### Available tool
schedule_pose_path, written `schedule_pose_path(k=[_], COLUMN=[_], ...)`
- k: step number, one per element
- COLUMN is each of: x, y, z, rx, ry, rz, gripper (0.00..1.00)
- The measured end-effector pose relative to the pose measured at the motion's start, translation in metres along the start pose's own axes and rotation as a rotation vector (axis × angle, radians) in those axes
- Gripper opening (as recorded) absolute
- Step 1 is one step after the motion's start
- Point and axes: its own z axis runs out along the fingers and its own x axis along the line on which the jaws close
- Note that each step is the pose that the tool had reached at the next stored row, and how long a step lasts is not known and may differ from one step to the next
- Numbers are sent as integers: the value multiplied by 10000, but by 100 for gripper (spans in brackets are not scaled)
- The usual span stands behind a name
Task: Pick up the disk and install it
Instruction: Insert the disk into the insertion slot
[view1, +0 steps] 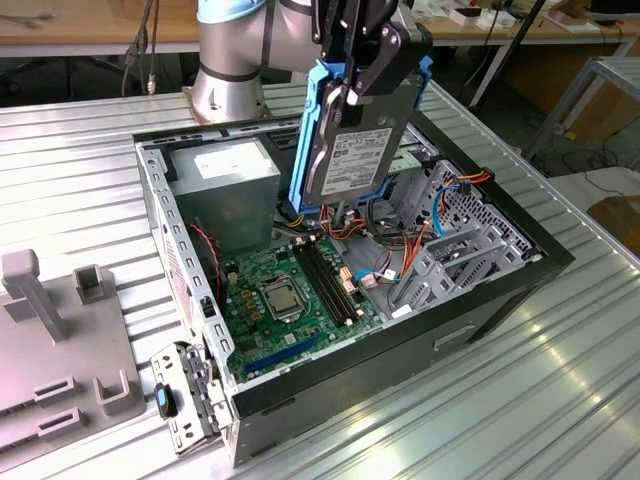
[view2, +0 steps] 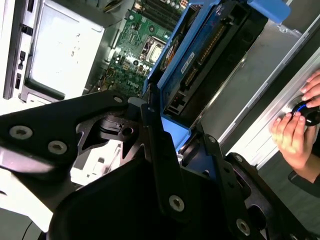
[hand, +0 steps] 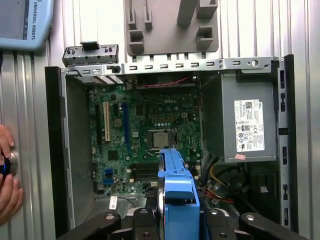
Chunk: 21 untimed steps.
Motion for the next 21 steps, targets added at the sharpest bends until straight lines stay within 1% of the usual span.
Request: schedule_pose_path(k=[2,4,5,6,8,11,17,18,19,20,21], x=[-4,-9,-13,-11,21,140,297,324,330,330,329], y=[-71,-180,-255,-317,-328,-338,-357,-389,-418,-481,-577], z=[3,8,12,19,24,39,64,71,77,86,95], rx=[1,1,2,3,3,4,3,3,4,4,5], ry=[11,33,44,53,62,66,67,71,74,85,94], rz=[-1,-1,-2,-2,1,5,7,7,6,7,6], gripper=[37,37,37,37,37,37,37,37,37,37,37])
